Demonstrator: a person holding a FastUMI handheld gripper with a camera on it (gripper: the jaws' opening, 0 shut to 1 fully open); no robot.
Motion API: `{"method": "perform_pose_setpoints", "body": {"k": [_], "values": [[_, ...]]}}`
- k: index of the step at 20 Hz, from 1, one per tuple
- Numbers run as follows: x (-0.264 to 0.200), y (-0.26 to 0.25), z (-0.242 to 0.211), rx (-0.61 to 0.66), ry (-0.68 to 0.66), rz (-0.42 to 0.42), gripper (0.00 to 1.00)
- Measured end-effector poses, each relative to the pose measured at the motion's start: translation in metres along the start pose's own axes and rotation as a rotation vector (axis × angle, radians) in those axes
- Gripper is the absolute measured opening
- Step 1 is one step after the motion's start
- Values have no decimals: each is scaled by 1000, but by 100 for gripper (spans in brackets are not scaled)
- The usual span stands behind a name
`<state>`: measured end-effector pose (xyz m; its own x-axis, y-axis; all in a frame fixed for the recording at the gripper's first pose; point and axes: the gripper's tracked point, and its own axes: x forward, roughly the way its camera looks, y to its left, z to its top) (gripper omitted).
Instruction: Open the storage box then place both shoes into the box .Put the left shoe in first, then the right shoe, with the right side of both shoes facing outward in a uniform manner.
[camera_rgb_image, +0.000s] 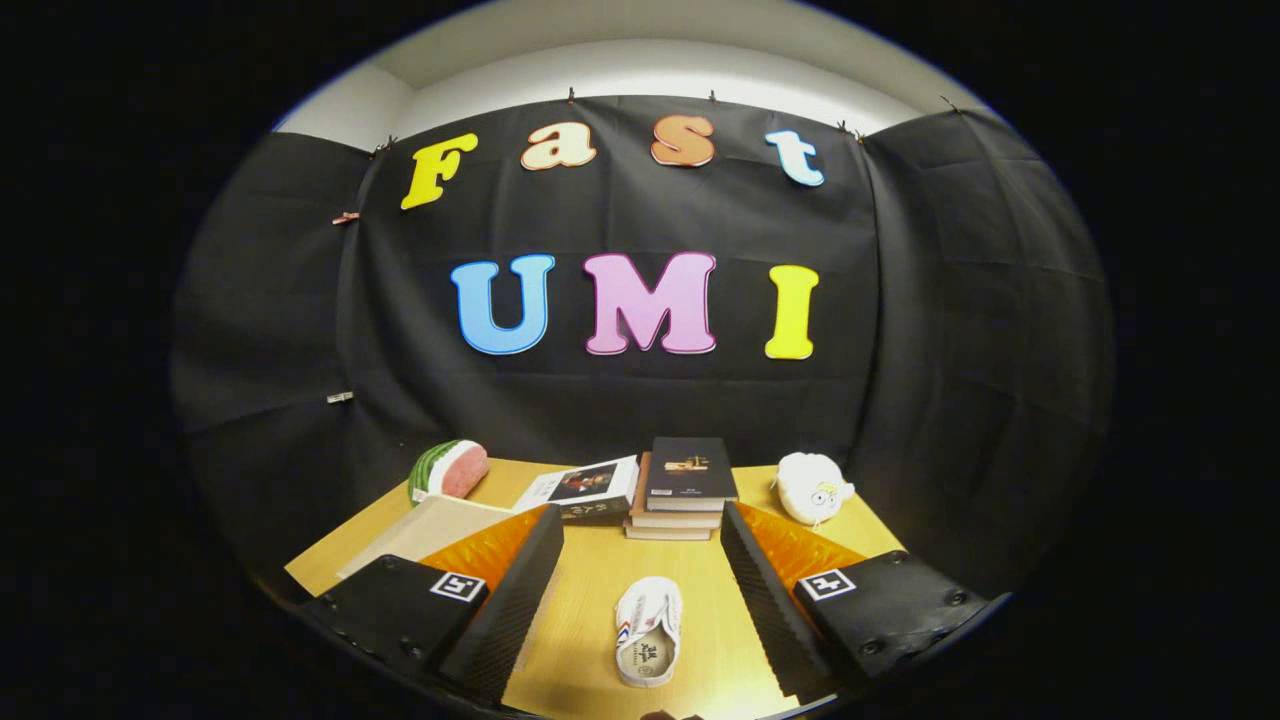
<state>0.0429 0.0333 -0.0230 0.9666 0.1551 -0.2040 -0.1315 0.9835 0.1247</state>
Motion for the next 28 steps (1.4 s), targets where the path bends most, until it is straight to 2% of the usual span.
{"method": "perform_pose_setpoints", "body": {"k": [9, 12, 15, 18, 21, 24, 28], "values": [[42, 36, -84, 269, 331, 171, 98], [49, 61, -123, 330, 464, 262, 98], [47, 94, -156, 441, 601, 369, 99], [39, 113, -182, 521, 713, 432, 99], [38, 121, -202, 505, 761, 486, 98], [42, 139, -201, 588, 799, 560, 98], [51, 153, -202, 643, 813, 617, 96]]}}
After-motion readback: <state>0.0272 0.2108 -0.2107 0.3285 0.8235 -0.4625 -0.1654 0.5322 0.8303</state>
